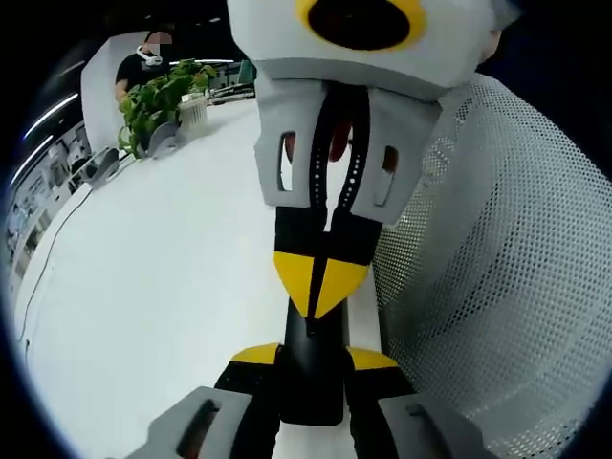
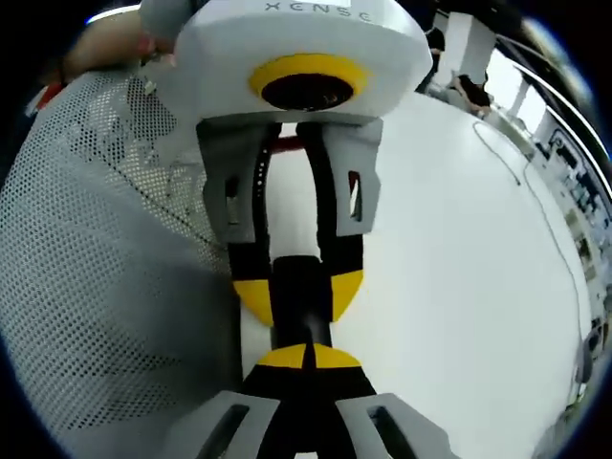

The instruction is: Press the specified remote control buttons in sequence, fully releasing each button before pressing the next.

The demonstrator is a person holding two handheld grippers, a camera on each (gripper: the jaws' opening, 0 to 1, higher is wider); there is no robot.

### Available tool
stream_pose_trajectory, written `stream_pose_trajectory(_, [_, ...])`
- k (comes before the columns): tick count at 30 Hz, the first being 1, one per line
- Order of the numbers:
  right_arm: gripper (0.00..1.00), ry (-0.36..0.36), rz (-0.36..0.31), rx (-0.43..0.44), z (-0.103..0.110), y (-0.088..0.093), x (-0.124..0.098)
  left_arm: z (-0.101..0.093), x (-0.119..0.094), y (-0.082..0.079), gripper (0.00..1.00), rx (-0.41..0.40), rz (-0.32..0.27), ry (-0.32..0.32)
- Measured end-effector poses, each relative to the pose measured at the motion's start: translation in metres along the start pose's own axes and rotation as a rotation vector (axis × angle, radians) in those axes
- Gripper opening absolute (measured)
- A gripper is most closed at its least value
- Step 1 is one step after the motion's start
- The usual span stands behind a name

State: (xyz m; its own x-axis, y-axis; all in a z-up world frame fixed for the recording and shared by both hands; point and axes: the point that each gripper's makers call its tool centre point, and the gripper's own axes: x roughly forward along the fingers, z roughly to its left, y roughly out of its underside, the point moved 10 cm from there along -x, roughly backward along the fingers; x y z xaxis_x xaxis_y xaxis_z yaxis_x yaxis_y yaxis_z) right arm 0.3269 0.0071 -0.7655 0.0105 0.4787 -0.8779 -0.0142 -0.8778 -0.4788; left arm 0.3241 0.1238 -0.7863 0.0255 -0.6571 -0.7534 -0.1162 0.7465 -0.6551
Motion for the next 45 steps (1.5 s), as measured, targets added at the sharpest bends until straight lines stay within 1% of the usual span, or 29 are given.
stream_pose_trajectory(1, [0.00,-0.006,-0.016,-0.004,0.0003,-0.0013,0.0005,0.0002,0.0000,0.0001,0.26,-0.003,-0.001,0.000])
stream_pose_trajectory(3, [0.00,-0.017,-0.050,0.017,0.0009,-0.0050,0.0006,0.0005,0.0000,0.0003,0.26,-0.008,-0.005,0.001])
stream_pose_trajectory(4, [0.00,-0.017,-0.042,0.017,0.0007,-0.0065,0.0007,0.0006,-0.0001,0.0004,0.26,-0.009,-0.007,0.001])
stream_pose_trajectory(6, [0.00,-0.007,0.020,-0.023,0.0011,-0.0043,0.0034,0.0008,0.0001,0.0005,0.26,-0.009,-0.007,0.001])
stream_pose_trajectory(7, [0.00,0.002,0.023,-0.028,0.0015,-0.0034,0.0035,0.0007,0.0002,0.0003,0.26,-0.010,-0.007,0.002])
stream_pose_trajectory(8, [0.00,-0.007,0.000,-0.015,0.0026,-0.0045,0.0032,0.0007,0.0001,0.0003,0.26,-0.010,-0.007,0.001])
stream_pose_trajectory(18, [0.00,0.024,0.022,-0.023,0.0025,-0.0048,0.0039,0.0009,0.0002,0.0001,0.26,-0.009,-0.006,0.001])
stream_pose_trajectory(21, [0.00,0.039,0.000,-0.009,0.0026,-0.0027,0.0041,0.0011,0.0002,0.0002,0.26,-0.013,-0.007,0.000])
stream_pose_trajectory(23, [0.00,0.036,-0.005,-0.012,0.0026,-0.0025,0.0039,0.0011,0.0003,0.0002,0.26,-0.013,-0.007,0.000])
stream_pose_trajectory(24, [0.00,0.031,-0.009,-0.022,0.0024,-0.0024,0.0038,0.0010,0.0003,0.0002,0.26,-0.011,-0.006,-0.001])
stream_pose_trajectory(26, [0.00,0.015,-0.025,0.004,0.0004,-0.0010,0.0029,0.0011,0.0005,0.0004,0.26,-0.011,-0.006,-0.001])
stream_pose_trajectory(28, [0.00,0.004,-0.037,0.009,-0.0004,-0.0002,0.0017,0.0011,0.0006,0.0005,0.26,-0.013,-0.008,0.000])
stream_pose_trajectory(31, [0.00,-0.025,-0.066,0.038,0.0028,-0.0038,0.0034,0.0010,0.0004,0.0004,0.26,-0.014,-0.009,0.000])
stream_pose_trajectory(34, [0.00,-0.011,-0.049,0.001,0.0035,-0.0064,0.0059,0.0007,0.0002,0.0003,0.26,-0.014,-0.010,0.000])
stream_pose_trajectory(39, [0.00,-0.013,-0.043,-0.009,0.0024,-0.0064,0.0064,0.0006,0.0003,0.0003,0.26,-0.011,-0.008,0.000])
stream_pose_trajectory(43, [0.00,0.022,-0.014,-0.064,0.0071,-0.0095,0.0076,0.0006,0.0002,0.0010,0.26,-0.002,-0.010,-0.001])
stream_pose_trajectory(45, [0.00,0.031,-0.014,-0.082,0.0077,-0.0097,0.0082,0.0008,0.0001,0.0008,0.26,-0.006,-0.010,0.000])
